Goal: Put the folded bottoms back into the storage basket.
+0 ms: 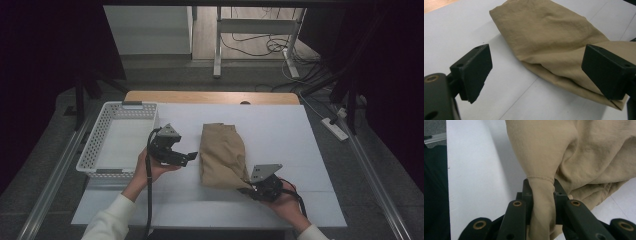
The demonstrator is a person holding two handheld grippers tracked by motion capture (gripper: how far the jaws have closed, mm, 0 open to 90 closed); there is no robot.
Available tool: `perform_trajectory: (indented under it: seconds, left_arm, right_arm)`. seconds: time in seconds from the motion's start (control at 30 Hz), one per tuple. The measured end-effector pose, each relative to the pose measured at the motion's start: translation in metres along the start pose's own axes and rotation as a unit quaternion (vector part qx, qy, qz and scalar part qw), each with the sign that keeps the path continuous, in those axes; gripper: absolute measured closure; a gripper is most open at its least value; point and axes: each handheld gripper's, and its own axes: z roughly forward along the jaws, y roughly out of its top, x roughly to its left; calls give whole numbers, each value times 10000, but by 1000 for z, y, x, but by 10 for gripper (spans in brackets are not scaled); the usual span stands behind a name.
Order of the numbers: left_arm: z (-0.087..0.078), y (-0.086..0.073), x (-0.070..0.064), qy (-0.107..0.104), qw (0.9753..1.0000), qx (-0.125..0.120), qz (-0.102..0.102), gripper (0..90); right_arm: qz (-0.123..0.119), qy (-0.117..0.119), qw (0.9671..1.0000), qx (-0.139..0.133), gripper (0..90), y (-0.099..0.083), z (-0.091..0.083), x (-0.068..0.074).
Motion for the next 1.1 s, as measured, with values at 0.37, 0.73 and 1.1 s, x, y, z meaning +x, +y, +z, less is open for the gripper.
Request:
perform_trajectory:
  seconds: [0.37,0.73,1.1]
  left_arm:
    - [17,12,8,-50,10000,37,-21,104]
    - [37,29,12,-64,9999,52,63,107]
    - [55,36,22,-43,9999,133,-22,109]
  right_arm:
    - [-3,5,10000,6,777,0,1,0]
    - [-5,7,10000,-5,777,0,0,0]
    - [-24,15,10000,28,777,0,2,0]
